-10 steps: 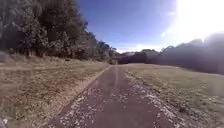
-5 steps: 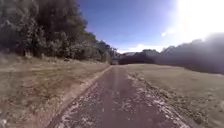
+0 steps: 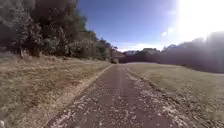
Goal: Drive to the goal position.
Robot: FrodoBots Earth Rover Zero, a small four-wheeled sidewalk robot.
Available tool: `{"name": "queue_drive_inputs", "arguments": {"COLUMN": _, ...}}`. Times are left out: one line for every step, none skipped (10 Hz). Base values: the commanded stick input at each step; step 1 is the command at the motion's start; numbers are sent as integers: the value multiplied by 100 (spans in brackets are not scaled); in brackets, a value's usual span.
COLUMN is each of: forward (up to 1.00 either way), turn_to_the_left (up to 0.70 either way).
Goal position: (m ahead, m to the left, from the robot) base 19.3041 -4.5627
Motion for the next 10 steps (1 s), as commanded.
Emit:
{"name": "queue_drive_inputs", "arguments": {"forward": 60, "turn_to_the_left": -15}}
{"name": "queue_drive_inputs", "arguments": {"forward": 60, "turn_to_the_left": -15}}
{"name": "queue_drive_inputs", "arguments": {"forward": 60, "turn_to_the_left": -15}}
{"name": "queue_drive_inputs", "arguments": {"forward": 60, "turn_to_the_left": -15}}
{"name": "queue_drive_inputs", "arguments": {"forward": 60, "turn_to_the_left": -15}}
{"name": "queue_drive_inputs", "arguments": {"forward": 60, "turn_to_the_left": -15}}
{"name": "queue_drive_inputs", "arguments": {"forward": 60, "turn_to_the_left": -15}}
{"name": "queue_drive_inputs", "arguments": {"forward": 60, "turn_to_the_left": -15}}
{"name": "queue_drive_inputs", "arguments": {"forward": 60, "turn_to_the_left": 1}}
{"name": "queue_drive_inputs", "arguments": {"forward": 60, "turn_to_the_left": 0}}
